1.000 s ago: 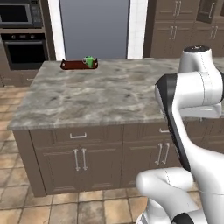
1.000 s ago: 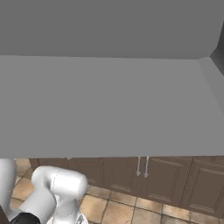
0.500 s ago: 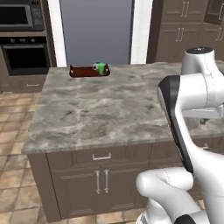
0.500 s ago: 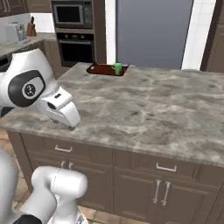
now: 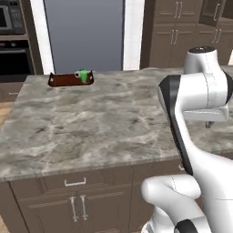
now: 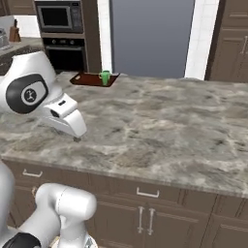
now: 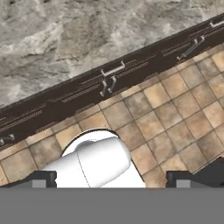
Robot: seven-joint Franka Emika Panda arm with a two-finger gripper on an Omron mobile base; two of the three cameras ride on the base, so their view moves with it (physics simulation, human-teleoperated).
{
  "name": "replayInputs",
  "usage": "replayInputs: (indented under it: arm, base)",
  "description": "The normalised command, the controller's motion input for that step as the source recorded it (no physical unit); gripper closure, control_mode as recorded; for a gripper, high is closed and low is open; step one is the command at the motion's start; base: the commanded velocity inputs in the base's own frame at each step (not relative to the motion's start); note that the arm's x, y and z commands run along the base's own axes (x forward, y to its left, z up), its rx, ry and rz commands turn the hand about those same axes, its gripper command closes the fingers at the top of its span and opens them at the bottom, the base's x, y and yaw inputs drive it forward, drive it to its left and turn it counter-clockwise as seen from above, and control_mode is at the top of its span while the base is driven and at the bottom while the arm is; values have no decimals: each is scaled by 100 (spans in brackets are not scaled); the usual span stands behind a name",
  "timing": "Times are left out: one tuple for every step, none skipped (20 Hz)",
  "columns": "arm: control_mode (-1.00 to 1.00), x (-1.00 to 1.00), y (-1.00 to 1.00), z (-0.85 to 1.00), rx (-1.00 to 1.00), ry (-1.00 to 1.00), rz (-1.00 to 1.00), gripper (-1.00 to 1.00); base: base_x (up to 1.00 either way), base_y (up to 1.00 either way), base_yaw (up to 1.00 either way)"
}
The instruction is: There is a tray on the dining counter. Grab the cup, mug, and pitcher and place them on the tray. The pitcher may be placed next to the tray if it cannot fit the tray.
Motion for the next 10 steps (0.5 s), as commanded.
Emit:
replayInputs:
  arm:
    - [100,0,0,0,0,0,0,-100]
    - [100,0,0,0,0,0,0,-100]
    - [100,0,0,0,0,0,0,-100]
    - [100,0,0,0,0,0,0,-100]
    - [100,0,0,0,0,0,0,-100]
    - [100,0,0,0,0,0,0,-100]
    - [100,0,0,0,0,0,0,-100]
    - [100,0,0,0,0,0,0,-100]
    - [100,0,0,0,0,0,0,-100]
    - [100,0,0,0,0,0,0,-100]
  base:
    - [-22,-100,-3]
    - [-27,-100,-2]
    - [-35,-100,-1]
    - [-34,-100,-1]
    - [-28,-100,0]
    - [-22,-100,0]
    - [-20,-100,0]
    - [-21,-100,0]
    - [-27,-100,0]
    - [-35,-100,0]
